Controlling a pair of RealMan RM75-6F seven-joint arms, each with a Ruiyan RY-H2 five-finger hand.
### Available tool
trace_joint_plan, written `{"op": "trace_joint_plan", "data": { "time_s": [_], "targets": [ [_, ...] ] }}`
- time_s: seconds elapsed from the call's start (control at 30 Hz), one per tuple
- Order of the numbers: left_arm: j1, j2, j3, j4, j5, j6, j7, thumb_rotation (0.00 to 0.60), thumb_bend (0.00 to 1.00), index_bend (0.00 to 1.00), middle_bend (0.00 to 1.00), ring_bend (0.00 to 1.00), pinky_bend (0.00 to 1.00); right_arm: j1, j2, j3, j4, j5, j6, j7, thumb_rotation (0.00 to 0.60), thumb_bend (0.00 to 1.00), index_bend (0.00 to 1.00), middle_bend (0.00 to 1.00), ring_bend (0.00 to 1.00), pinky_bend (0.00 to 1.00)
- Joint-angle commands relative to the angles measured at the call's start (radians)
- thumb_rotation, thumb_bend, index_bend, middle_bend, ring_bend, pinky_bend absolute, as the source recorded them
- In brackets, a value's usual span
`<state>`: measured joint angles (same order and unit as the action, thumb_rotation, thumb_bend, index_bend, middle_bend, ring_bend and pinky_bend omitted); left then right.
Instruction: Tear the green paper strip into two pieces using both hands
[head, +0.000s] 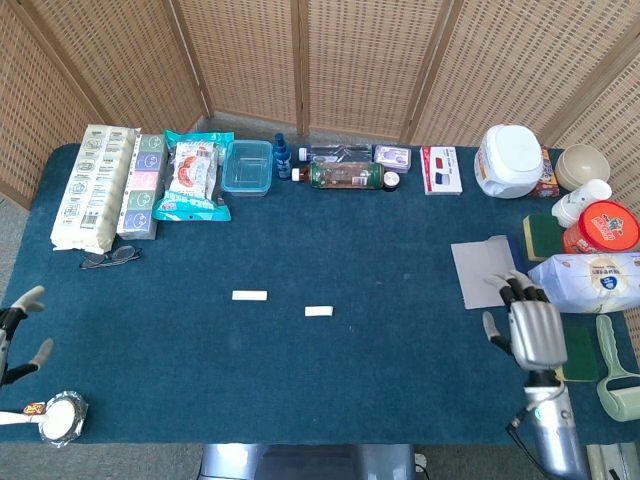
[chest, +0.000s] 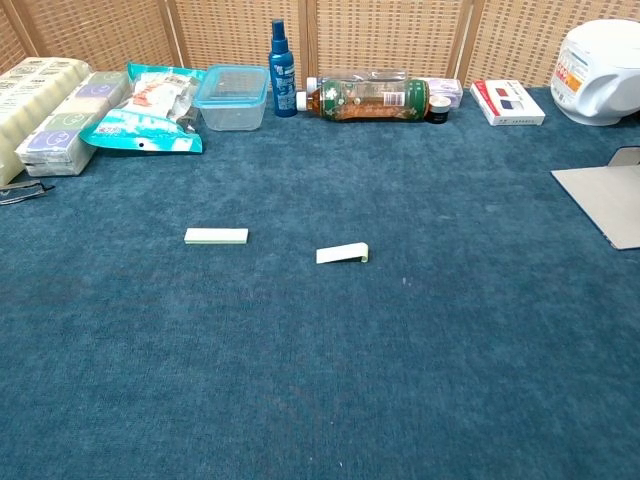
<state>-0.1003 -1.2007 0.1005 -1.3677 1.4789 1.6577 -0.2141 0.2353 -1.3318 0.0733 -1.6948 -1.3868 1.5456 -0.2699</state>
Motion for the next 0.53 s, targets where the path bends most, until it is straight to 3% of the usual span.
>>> {"op": "trace_joint_plan", "data": {
  "time_s": [0.03, 0.3, 0.53],
  "targets": [
    [0.037, -0.019, 0.007, 0.011, 0.022, 0.031, -0.006, 0.6, 0.31, 0.14, 0.33, 0.34, 0.53, -0.037, 0.011, -0.023, -0.029, -0.025, 0.037, -0.033, 0.6, 0.43, 0.28, 0.29, 0.19, 0.3],
    [0.063, -0.018, 0.007, 0.001, 0.039, 0.032, -0.014, 0.6, 0.3, 0.14, 0.33, 0.34, 0.53, -0.073, 0.024, -0.038, -0.051, -0.051, 0.065, -0.047, 0.6, 0.43, 0.29, 0.29, 0.19, 0.3],
    [0.061, -0.002, -0.023, -0.03, 0.054, 0.022, 0.0, 0.6, 0.3, 0.14, 0.33, 0.34, 0.53, -0.089, 0.023, -0.034, -0.037, -0.049, 0.046, -0.01, 0.6, 0.43, 0.29, 0.29, 0.19, 0.3]
  ]
}}
